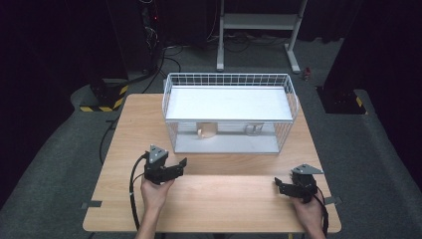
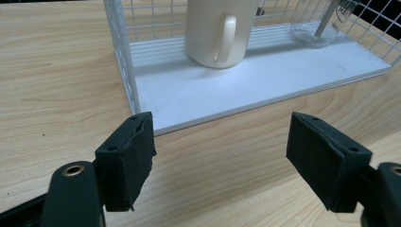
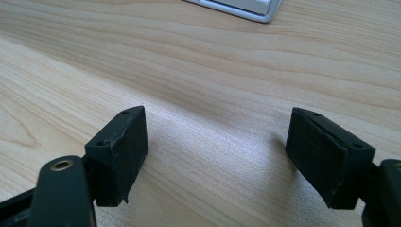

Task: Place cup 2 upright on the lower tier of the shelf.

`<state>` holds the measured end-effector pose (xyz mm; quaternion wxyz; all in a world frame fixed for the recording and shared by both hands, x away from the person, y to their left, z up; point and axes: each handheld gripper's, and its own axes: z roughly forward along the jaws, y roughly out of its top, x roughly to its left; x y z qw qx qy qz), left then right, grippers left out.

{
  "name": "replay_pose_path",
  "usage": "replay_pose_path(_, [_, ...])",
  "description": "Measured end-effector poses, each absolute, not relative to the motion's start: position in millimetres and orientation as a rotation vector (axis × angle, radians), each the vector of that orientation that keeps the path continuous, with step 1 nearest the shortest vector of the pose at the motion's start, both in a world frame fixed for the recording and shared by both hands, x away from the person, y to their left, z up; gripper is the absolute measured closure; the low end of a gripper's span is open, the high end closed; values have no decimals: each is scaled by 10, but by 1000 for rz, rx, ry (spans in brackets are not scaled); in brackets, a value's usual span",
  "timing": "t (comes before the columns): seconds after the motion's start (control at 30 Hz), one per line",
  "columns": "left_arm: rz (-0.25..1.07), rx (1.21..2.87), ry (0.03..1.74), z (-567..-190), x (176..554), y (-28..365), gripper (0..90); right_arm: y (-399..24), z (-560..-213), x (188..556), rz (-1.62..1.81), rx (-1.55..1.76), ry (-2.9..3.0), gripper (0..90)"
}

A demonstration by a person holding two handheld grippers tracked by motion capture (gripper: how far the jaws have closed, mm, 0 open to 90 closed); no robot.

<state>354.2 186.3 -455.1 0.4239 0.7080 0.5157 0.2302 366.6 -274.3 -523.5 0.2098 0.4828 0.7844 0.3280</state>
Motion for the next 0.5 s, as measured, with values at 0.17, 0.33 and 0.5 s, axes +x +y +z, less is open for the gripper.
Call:
replay_pose_path(0.17, [589, 1779, 1293, -4570, 3525, 1888, 248, -2743, -5235, 3666, 912, 1342, 2181, 216])
replay_pose_path(0.33, [600, 1787, 1306, -4612, 3494, 1921, 248, -2743, -5235, 3666, 912, 1342, 2181, 216])
replay_pose_path(0.5, [605, 1791, 1314, -4639, 3479, 1954, 248, -2743, -5235, 3666, 912, 1343, 2181, 216])
